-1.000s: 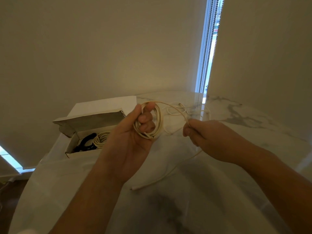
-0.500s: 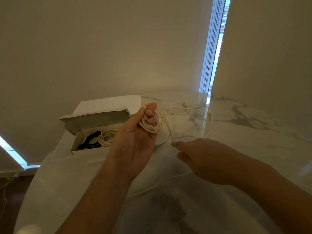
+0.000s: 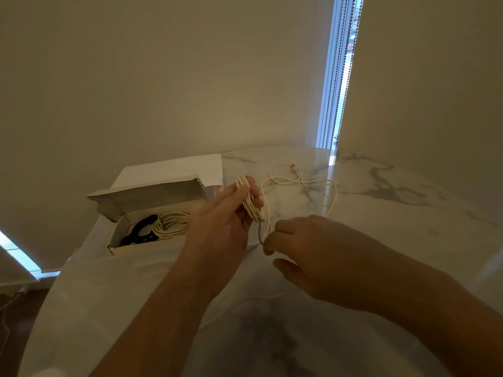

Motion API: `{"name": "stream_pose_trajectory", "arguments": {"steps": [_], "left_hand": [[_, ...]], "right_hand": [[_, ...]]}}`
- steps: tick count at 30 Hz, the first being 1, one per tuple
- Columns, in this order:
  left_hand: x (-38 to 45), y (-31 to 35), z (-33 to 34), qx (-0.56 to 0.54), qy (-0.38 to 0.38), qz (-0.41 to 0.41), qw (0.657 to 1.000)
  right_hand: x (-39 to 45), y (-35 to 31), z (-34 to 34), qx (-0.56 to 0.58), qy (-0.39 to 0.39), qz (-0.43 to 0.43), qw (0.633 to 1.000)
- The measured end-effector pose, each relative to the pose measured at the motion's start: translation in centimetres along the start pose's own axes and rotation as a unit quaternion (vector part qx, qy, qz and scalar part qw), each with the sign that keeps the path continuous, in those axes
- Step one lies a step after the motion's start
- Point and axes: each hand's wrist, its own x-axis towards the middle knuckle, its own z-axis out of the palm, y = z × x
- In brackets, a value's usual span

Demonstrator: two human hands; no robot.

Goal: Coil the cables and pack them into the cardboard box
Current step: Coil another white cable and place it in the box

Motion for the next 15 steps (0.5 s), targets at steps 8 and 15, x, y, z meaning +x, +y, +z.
{"name": "stream_pose_trajectory", "arguments": {"steps": [8,15], "left_hand": [[0.2,-1.0,-1.1,0.385,-0.05,0.019,0.922],[0.5,-0.8,-1.3,0.354,-0.066,-0.063,0.931]], "right_hand": [[0.4,1.3,0.2,0.013,0.071,-0.033,0.997],[0.1,2.0,-0.8,0.015,0.118,-0.014,0.993]]}}
